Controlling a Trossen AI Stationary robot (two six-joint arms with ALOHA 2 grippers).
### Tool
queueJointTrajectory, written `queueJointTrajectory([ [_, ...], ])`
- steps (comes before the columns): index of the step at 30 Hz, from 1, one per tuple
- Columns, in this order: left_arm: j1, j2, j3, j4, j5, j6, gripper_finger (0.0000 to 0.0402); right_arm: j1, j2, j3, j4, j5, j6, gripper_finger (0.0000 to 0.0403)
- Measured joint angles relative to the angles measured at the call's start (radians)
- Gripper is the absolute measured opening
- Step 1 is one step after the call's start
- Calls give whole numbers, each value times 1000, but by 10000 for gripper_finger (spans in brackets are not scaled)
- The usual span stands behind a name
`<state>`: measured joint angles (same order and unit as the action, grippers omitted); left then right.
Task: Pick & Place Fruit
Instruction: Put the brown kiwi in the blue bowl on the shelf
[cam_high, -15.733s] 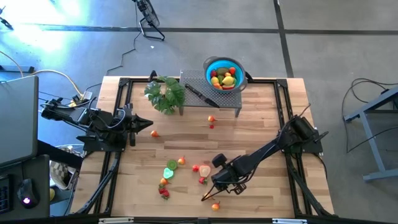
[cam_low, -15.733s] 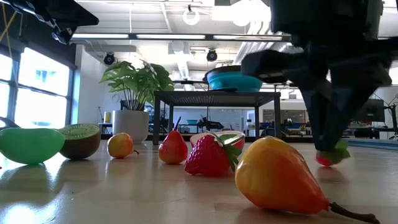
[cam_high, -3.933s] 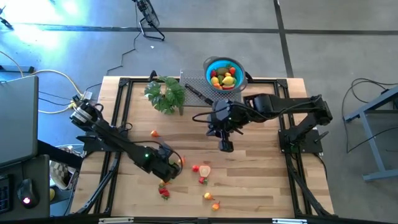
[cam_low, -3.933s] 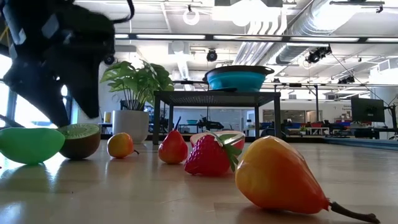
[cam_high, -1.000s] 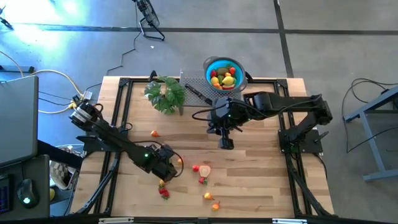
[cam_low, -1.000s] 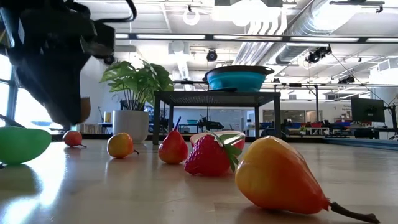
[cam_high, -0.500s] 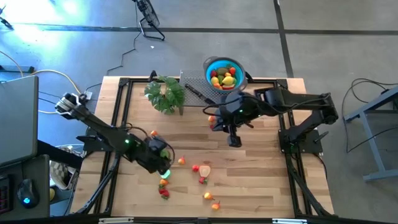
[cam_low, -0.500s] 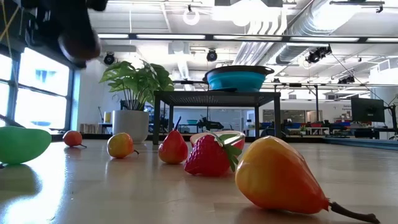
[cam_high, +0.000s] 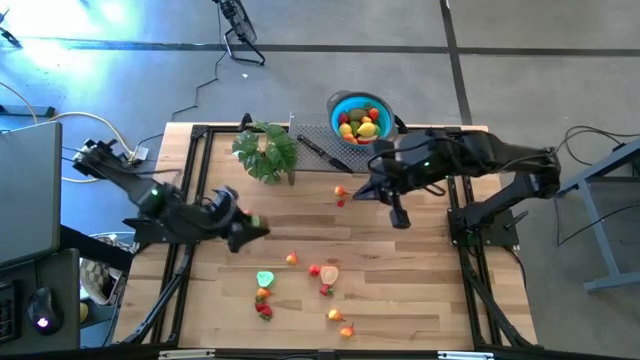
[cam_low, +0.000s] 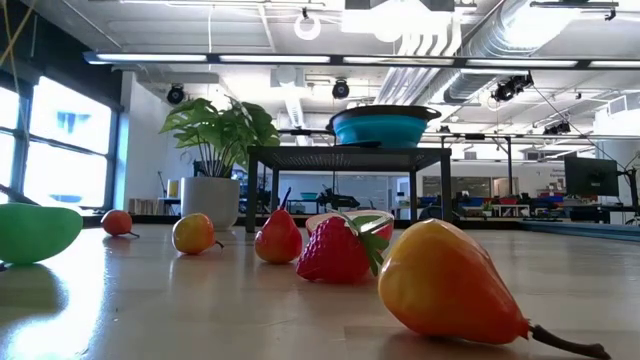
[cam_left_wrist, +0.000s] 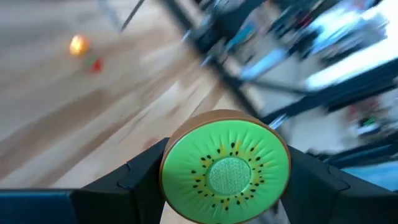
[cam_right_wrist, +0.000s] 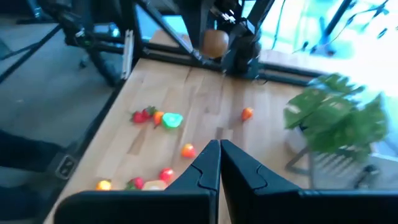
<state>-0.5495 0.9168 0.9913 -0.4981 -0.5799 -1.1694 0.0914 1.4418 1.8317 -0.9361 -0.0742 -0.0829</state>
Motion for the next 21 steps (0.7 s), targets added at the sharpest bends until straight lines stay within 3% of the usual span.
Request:
queueJointTrajectory([
  [13, 0, -146, 0, 359, -93, 345, 241, 0, -2, 0, 126, 129, -192, 5],
  [21, 42, -173, 0, 385, -136, 439, 241, -33, 2, 0, 292, 206, -288, 5],
])
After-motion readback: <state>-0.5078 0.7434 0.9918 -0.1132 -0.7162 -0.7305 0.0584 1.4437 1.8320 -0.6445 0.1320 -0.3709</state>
